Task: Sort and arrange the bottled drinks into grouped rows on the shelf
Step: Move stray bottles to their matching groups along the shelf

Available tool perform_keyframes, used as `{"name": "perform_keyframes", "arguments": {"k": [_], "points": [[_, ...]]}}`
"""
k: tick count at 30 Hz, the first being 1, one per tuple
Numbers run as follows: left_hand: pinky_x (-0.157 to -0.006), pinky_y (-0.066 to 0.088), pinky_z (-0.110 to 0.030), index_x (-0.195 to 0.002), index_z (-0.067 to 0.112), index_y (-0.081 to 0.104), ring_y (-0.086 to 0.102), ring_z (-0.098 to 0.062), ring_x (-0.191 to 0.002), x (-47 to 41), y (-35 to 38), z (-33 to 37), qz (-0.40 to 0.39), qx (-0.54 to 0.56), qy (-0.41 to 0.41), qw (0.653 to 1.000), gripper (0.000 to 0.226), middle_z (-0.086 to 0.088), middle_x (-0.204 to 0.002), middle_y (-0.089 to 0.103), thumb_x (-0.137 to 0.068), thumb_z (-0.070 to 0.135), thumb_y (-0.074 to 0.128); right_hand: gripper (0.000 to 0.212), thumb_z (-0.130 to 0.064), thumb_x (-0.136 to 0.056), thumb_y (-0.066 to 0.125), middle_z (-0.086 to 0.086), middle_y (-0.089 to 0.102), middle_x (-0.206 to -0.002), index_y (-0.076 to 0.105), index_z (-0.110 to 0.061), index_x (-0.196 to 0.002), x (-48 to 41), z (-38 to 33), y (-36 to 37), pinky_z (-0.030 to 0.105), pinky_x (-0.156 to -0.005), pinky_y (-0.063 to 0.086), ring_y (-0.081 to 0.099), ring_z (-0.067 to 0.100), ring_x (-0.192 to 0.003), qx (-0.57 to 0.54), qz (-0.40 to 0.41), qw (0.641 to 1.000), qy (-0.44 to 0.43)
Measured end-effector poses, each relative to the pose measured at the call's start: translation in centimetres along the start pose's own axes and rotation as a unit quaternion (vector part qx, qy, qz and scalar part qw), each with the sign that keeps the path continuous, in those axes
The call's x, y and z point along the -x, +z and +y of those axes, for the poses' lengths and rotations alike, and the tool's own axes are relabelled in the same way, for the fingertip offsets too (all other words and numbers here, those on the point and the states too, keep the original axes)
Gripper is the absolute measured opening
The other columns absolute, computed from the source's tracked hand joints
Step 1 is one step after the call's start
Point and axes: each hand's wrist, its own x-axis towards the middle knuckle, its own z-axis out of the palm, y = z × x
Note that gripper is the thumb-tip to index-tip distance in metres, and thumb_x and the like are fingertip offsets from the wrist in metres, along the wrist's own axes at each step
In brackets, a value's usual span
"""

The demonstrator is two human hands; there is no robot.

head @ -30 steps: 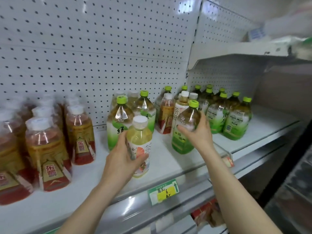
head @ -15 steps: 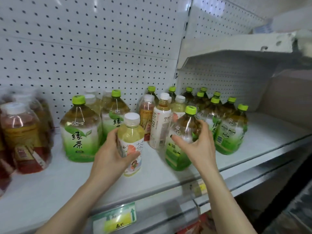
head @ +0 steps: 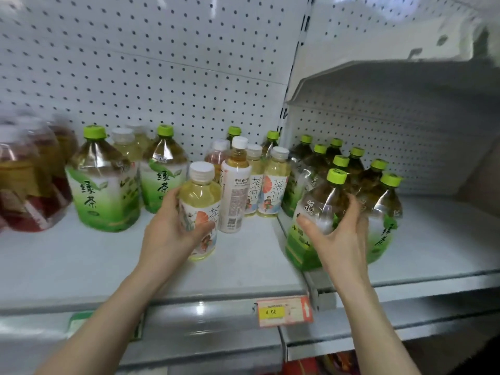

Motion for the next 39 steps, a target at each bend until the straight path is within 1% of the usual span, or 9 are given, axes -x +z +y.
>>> {"name": "perform_keyframes", "arguments": {"k": [3, 6, 8, 12, 16, 22, 24, 28, 39], "points": [[-0.079, 0.048, -0.035, -0.127, 0.052, 0.036, 0.061, -0.011, -0.101, 0.0, -0.3, -0.1, 0.001, -0.007, 0.007, 1.000, 0.076, 0.043, -0.102, 0.051, -0.068, 0.043, 0.083, 0.099, -0.047, -0.085, 0.066, 0.019, 0.012, -0.161, 0.006, -0.017, -0.157, 1.6, -2.2, 0.1, 0.050, -0.117, 0.023, 0.013, 0.036, -0.149, 0.042, 0.105, 0.988, -0.105], [-0.078, 0.048, -0.034, -0.129, 0.056, 0.032, 0.060, -0.009, -0.100, -0.5, -0.6, -0.3, -0.005, -0.009, 0.007, 1.000, 0.078, 0.043, -0.103, 0.051, -0.070, 0.045, 0.081, 0.075, -0.023, -0.094, 0.056, 0.013, 0.020, -0.161, 0.017, -0.018, -0.157, 1.0, -6.2, 2.3, 0.043, -0.119, 0.024, 0.021, 0.029, -0.149, 0.012, 0.113, 0.965, -0.237], [-0.075, 0.045, -0.031, -0.128, 0.058, 0.030, 0.059, -0.005, -0.097, -0.9, -0.8, -0.3, -0.016, -0.005, 0.004, 1.000, 0.078, 0.046, -0.101, 0.050, -0.071, 0.044, 0.082, 0.067, -0.017, -0.097, 0.050, 0.011, 0.023, -0.161, 0.020, -0.018, -0.157, -1.4, -8.8, 5.0, 0.044, -0.120, 0.025, 0.023, 0.028, -0.149, 0.001, 0.029, 0.975, -0.219], [-0.071, 0.044, -0.019, -0.119, 0.074, 0.025, 0.055, 0.017, -0.091, -1.4, -1.4, -0.6, -0.049, 0.010, 0.002, 0.999, 0.081, 0.055, -0.099, 0.051, -0.071, 0.043, 0.082, 0.069, -0.017, -0.100, 0.046, 0.014, 0.015, -0.164, 0.011, -0.018, -0.159, -8.6, -10.8, 9.8, 0.050, -0.121, 0.022, 0.017, 0.032, -0.151, -0.055, -0.048, 0.997, 0.000], [-0.085, 0.050, -0.031, -0.116, 0.078, 0.021, 0.060, -0.001, -0.104, -1.8, -1.9, -1.0, -0.074, 0.025, -0.021, 0.997, 0.087, 0.045, -0.107, 0.053, -0.070, 0.039, 0.083, 0.053, -0.023, -0.102, 0.045, 0.011, 0.039, -0.152, 0.028, -0.026, -0.151, -11.3, -9.6, 12.0, 0.052, -0.105, 0.043, 0.046, 0.036, -0.133, -0.097, -0.019, 0.993, 0.069], [-0.075, 0.043, -0.017, -0.129, 0.061, 0.030, 0.059, -0.002, -0.105, -1.8, -1.8, -0.8, -0.060, 0.028, -0.030, 0.997, 0.085, 0.047, -0.103, 0.051, -0.066, 0.042, 0.083, 0.045, -0.022, -0.103, 0.039, 0.019, 0.042, -0.146, 0.032, -0.018, -0.147, -7.8, -8.4, 10.3, 0.051, -0.096, 0.046, 0.050, 0.042, -0.123, 0.042, 0.030, 0.998, -0.041], [-0.074, 0.046, -0.019, -0.131, 0.056, 0.030, 0.060, -0.004, -0.105, -1.6, -1.8, -0.5, -0.045, 0.017, -0.026, 0.998, 0.083, 0.042, -0.107, 0.055, -0.067, 0.043, 0.081, 0.044, -0.027, -0.104, 0.034, 0.021, 0.044, -0.143, 0.033, -0.015, -0.146, -5.1, -8.7, 9.0, 0.050, -0.095, 0.045, 0.051, 0.041, -0.121, 0.047, 0.026, 0.994, -0.094], [-0.086, 0.052, -0.034, -0.135, 0.049, 0.032, 0.062, -0.010, -0.111, -0.6, -2.4, 0.0, -0.026, -0.002, -0.021, 0.999, 0.081, 0.022, -0.124, 0.062, -0.071, 0.044, 0.080, 0.042, -0.036, -0.100, 0.028, 0.011, 0.053, -0.129, 0.035, -0.022, -0.139, 0.6, -10.2, 6.9, 0.039, -0.080, 0.045, 0.060, 0.030, -0.104, 0.012, -0.001, 0.984, -0.180], [-0.080, 0.047, -0.038, -0.136, 0.038, 0.033, 0.062, -0.023, -0.108, 2.8, -12.5, -3.4, 0.112, -0.133, -0.048, 0.984, 0.080, 0.008, -0.127, 0.063, -0.072, 0.041, 0.080, 0.030, -0.024, -0.102, 0.048, -0.003, 0.058, -0.121, 0.044, -0.025, -0.132, 3.8, -16.2, 10.8, 0.026, -0.079, 0.037, 0.051, 0.008, -0.099, -0.144, -0.118, 0.941, -0.282]]}}
